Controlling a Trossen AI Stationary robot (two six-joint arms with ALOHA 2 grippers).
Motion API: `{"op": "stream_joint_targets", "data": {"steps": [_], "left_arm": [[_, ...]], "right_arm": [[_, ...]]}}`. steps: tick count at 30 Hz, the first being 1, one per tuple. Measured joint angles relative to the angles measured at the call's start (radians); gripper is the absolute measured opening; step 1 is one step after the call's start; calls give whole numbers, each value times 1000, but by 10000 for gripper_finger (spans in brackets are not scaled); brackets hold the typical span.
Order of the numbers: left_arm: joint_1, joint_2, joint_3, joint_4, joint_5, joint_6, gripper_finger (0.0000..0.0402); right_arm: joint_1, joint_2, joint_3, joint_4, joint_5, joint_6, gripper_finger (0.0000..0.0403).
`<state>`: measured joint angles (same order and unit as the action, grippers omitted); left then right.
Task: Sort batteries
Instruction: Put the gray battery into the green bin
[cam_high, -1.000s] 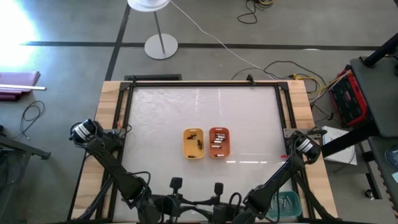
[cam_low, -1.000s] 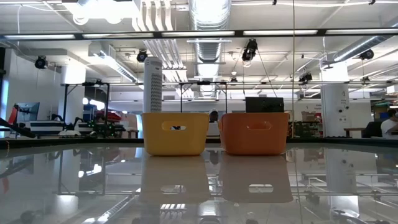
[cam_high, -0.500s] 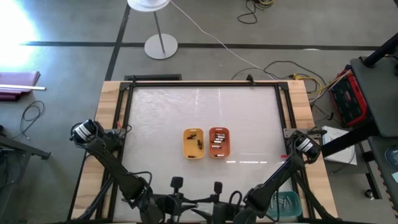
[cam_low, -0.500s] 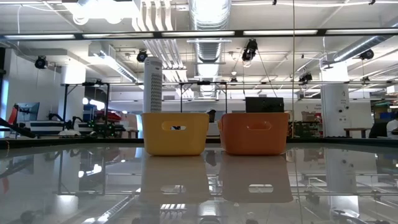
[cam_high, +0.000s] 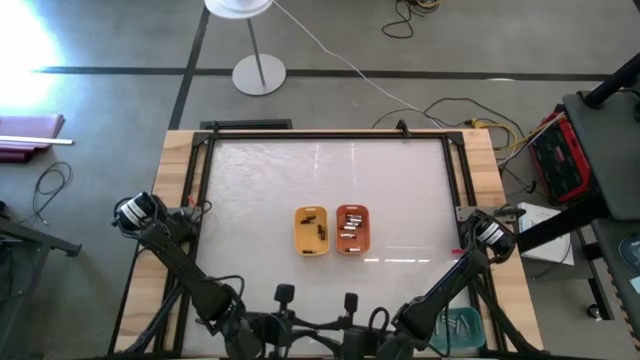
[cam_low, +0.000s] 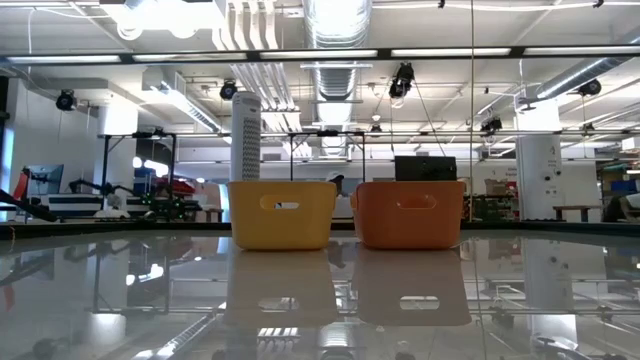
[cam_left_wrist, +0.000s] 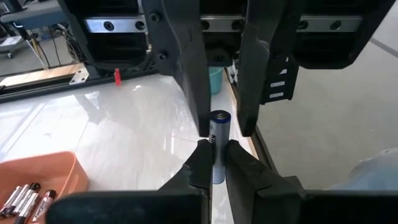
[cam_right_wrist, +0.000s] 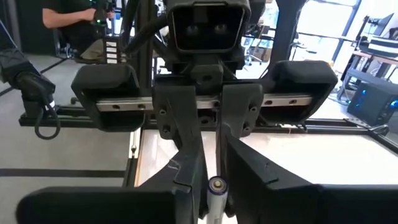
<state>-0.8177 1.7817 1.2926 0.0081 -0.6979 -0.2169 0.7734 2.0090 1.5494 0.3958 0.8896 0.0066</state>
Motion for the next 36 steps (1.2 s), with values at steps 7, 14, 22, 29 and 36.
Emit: {"op": "stream_joint_targets", "data": {"steps": [7, 14, 22, 29, 36], "left_arm": [[-8, -12, 0, 18, -1, 42, 7], [-8, -20, 1, 23, -20, 74, 7], [-9, -21, 1, 30, -23, 95, 7], [-10, -26, 1, 54, -22, 138, 8], [-13, -35, 1, 42, -27, 139, 62]], "right_arm": [[9, 0, 0, -1, 0, -29, 90], [14, 0, 0, 4, 1, -26, 111], [11, 0, 0, 6, 4, -27, 39], [12, -3, 0, 6, 4, -30, 29], [17, -60, -1, -96, -3, -7, 26]]}}
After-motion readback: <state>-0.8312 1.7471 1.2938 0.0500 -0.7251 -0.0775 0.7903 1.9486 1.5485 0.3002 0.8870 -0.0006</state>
